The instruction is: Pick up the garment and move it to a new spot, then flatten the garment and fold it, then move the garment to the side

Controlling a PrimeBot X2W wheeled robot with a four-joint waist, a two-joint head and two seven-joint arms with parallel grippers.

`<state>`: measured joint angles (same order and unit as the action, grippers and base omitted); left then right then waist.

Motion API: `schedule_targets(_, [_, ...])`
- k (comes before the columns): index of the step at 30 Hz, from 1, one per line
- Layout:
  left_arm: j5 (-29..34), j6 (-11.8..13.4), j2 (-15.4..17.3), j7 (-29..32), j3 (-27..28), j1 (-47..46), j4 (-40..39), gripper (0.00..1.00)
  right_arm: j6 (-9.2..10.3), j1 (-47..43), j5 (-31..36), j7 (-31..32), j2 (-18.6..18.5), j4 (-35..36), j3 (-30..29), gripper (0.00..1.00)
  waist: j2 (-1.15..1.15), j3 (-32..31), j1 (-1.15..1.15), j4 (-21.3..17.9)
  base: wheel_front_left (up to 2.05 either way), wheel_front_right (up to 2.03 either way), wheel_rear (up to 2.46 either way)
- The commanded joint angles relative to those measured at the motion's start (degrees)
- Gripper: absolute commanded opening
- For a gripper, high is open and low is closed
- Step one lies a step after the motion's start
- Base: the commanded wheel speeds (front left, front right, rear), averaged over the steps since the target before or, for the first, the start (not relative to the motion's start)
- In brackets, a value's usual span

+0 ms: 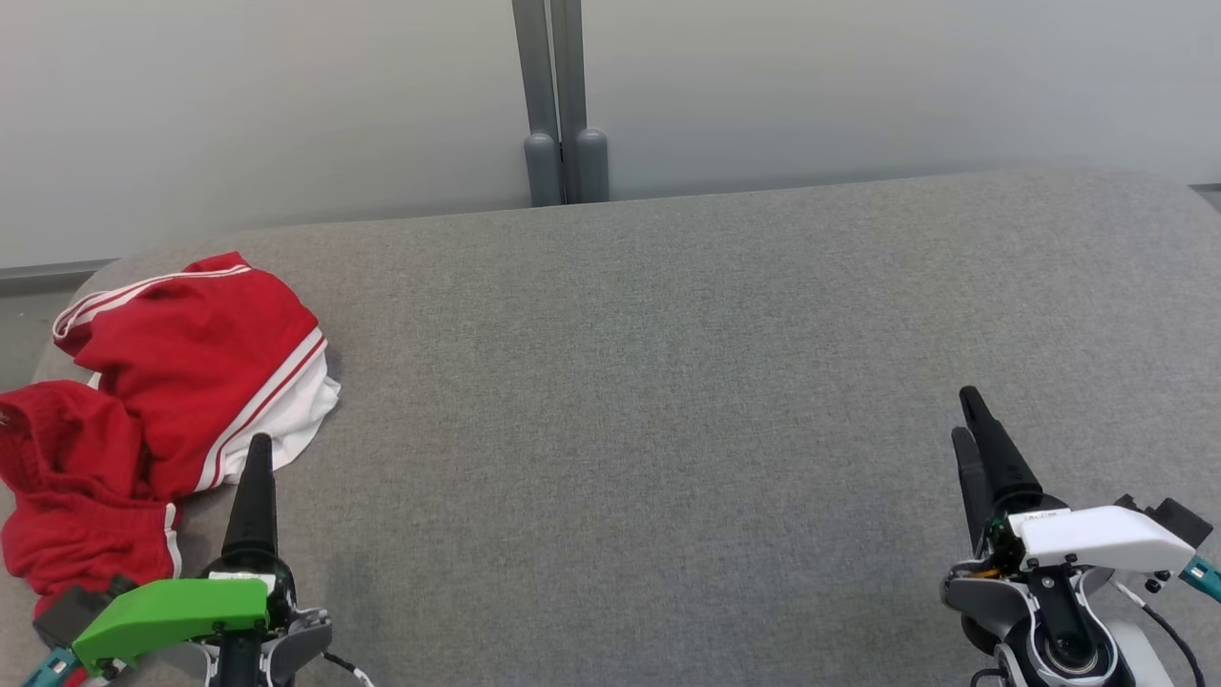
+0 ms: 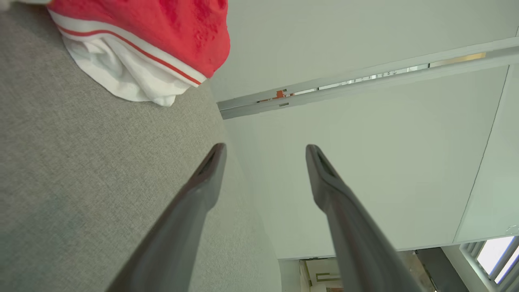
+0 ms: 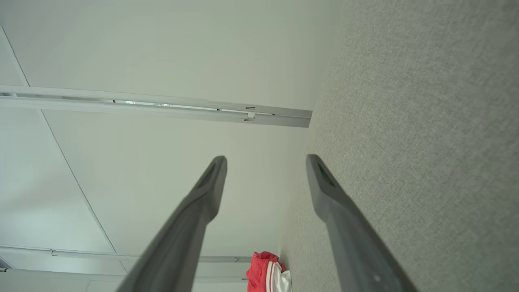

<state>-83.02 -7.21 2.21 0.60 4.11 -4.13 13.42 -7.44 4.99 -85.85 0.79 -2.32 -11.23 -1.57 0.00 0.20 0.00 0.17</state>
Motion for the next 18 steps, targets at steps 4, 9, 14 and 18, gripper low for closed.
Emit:
schedule_targets(4, [8.26,0.26,0.36,-1.38,0.13,-1.52,-1.99,1.00,-0.03,1.63,4.83,-1.49,-0.33,2.16,1.49,1.00,0.00,0.04,0.00,0.08,0.00,0.00,0.00])
schedule_targets(9, [14.99,1.57,0.40,-2.43,-0.49,-1.41,-3.07,1.00,-0.03,1.85,10.43,-2.58,-0.45,2.90,2.43,1.00,0.00,0.09,0.00,0.18,0.00,0.00,0.00])
schedule_targets(14, [22.39,2.64,0.44,-3.49,-1.68,-1.17,-4.26,1.00,-0.03,1.95,16.96,-3.63,-0.54,3.86,3.00,1.00,0.00,0.12,0.00,0.30,0.00,0.00,0.00])
schedule_targets(18, [26.92,3.34,0.47,-4.30,-2.54,-0.97,-4.82,1.00,-0.03,1.92,21.74,-4.43,-0.56,4.72,3.51,1.00,0.00,0.13,0.00,0.36,0.00,0.00,0.00])
